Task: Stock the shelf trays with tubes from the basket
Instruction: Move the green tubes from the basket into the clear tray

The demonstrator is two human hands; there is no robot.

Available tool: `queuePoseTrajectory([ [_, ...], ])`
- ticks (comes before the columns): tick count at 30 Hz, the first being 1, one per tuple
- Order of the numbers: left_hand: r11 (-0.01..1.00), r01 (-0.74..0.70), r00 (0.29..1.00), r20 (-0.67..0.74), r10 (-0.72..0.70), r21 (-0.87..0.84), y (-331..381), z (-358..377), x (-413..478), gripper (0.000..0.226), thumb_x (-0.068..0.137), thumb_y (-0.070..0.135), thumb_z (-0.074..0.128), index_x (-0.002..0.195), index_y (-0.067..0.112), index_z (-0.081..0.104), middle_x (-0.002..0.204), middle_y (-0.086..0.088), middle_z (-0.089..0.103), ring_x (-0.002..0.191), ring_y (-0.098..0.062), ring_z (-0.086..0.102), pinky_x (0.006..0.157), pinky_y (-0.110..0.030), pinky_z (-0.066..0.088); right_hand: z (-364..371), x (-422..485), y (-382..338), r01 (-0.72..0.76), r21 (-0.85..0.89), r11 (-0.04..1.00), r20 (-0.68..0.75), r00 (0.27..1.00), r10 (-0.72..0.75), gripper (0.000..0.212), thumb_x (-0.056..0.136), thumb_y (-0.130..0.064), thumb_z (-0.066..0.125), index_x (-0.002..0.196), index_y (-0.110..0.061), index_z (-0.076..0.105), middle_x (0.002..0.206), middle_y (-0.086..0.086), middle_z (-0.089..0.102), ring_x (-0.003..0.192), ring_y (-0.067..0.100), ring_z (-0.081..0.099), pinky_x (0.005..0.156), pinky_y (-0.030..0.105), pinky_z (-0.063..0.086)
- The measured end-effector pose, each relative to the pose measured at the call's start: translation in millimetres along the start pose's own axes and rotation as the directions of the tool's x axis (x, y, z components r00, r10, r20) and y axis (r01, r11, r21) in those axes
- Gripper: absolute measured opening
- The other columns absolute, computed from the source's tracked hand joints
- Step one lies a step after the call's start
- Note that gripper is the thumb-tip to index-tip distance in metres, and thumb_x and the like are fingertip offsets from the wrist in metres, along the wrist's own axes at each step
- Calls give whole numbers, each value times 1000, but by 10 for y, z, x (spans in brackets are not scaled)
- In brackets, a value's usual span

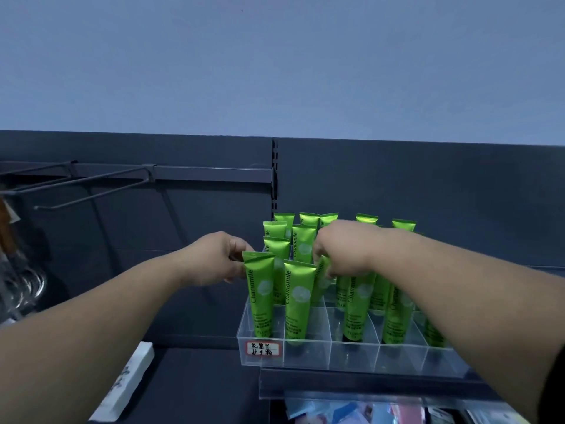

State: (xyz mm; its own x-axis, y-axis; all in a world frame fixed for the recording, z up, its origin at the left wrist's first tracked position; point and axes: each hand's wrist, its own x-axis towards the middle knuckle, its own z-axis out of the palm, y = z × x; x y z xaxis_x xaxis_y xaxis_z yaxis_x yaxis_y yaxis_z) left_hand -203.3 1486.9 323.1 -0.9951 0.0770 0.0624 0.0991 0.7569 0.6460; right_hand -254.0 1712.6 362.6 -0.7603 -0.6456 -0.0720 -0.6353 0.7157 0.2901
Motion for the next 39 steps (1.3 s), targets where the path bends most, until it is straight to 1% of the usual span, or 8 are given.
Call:
queuePoseTrajectory([
  [6,997,12,995,-97,-20,-82,-42,66,92,14,89,7,62,92,17,71,81,3,74,66,-2,67,65,-14,53,-118,29,87,-27,161,987,-15,999,30,26,84,-35,71,78,-15,56,74,-10,50,78,20,50,59,26,39],
  [9,997,6,999,-35,-9,-75,-38,51,137,16,89,6,61,93,19,71,85,2,74,70,-6,66,73,-21,56,-126,50,60,-43,180,983,26,999,39,36,82,-36,72,104,-8,66,97,0,66,90,23,60,76,30,50],
  [12,997,-2,999,42,6,-77,-39,7,164,19,87,4,61,98,16,71,90,-3,74,73,-7,64,79,-28,55,-146,61,33,-50,204,978,23,999,46,43,80,-36,74,112,-8,66,107,4,68,94,22,62,83,33,51],
  [21,982,-34,996,69,48,-188,-122,-139,215,21,81,-3,69,91,15,71,77,8,67,71,-4,60,65,-17,49,-394,44,256,-84,372,925,-94,987,127,14,84,-26,73,97,-27,72,73,-21,60,74,1,59,75,21,46],
  [26,977,-90,984,-166,58,-193,-117,-217,311,12,84,15,71,92,25,72,84,6,71,68,1,62,62,-12,46,-266,133,300,-140,273,952,-14,989,149,28,80,-22,76,107,-29,70,94,-15,65,89,8,59,82,22,45],
  [32,974,-105,992,-85,90,-201,-16,-132,401,10,88,25,67,97,24,72,83,9,73,70,5,63,62,-8,46,-129,221,243,-150,220,964,43,989,144,20,83,-16,69,103,-15,72,95,-9,72,94,11,66,85,25,51],
  [35,980,-105,993,-78,93,-167,-17,-108,451,9,87,29,67,92,26,74,73,12,69,64,1,57,62,-11,47,-115,263,254,-150,234,961,30,989,147,15,83,-15,69,98,-14,73,88,-11,72,91,9,67,84,27,53],
  [39,986,-82,995,-63,73,-144,-74,-121,502,11,85,33,70,88,24,75,85,-4,72,70,-7,57,72,-24,52,-153,324,246,-123,379,917,-68,985,160,12,77,-18,78,84,-26,73,70,-17,66,79,4,64,82,24,52],
])
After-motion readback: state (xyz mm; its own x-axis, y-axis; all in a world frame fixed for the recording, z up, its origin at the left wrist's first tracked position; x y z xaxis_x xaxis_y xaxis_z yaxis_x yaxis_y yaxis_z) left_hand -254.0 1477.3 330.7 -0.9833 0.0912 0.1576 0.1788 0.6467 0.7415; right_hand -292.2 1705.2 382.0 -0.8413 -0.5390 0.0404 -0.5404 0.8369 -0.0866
